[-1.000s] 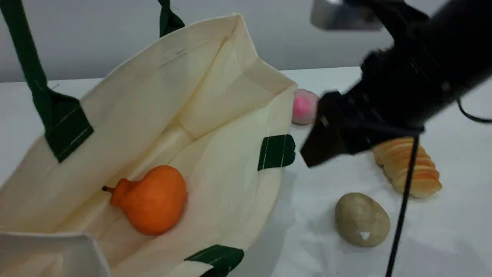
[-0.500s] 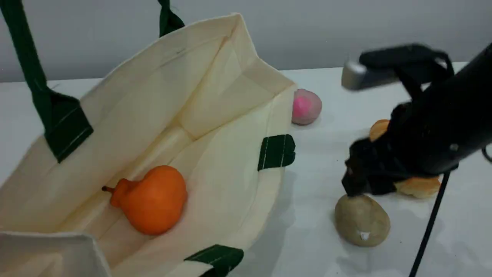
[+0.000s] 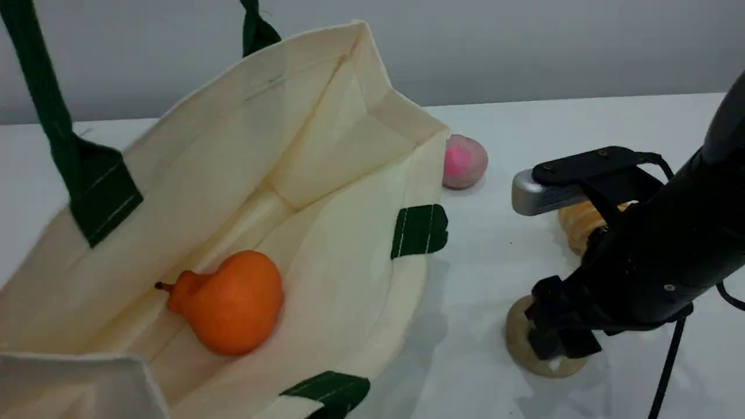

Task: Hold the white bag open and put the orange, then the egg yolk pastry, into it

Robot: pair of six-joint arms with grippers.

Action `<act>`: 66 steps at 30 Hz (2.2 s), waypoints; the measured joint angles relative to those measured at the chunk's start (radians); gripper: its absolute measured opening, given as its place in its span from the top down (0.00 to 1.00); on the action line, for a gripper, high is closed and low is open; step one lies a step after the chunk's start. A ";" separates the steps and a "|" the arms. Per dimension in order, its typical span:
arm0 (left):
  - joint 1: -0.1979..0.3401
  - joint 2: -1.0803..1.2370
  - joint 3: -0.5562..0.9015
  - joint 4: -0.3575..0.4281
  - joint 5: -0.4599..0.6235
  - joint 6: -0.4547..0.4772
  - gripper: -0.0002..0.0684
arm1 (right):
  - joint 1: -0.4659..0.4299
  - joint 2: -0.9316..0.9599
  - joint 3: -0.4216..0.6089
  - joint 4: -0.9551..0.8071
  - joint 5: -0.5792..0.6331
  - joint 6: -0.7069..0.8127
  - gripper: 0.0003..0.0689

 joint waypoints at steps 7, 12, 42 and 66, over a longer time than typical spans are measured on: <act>0.000 0.000 0.000 0.000 0.002 0.000 0.89 | 0.000 0.010 -0.064 0.008 0.064 0.000 0.24; 0.000 0.000 0.000 0.000 0.009 0.000 0.89 | 0.001 0.011 -0.086 0.014 0.068 0.000 0.29; 0.000 0.000 0.000 0.000 0.009 0.000 0.89 | 0.000 -0.240 -0.085 -0.020 0.170 0.008 0.88; 0.000 0.000 0.000 0.000 0.009 0.000 0.89 | 0.005 -0.353 -0.118 0.122 0.381 -0.089 0.89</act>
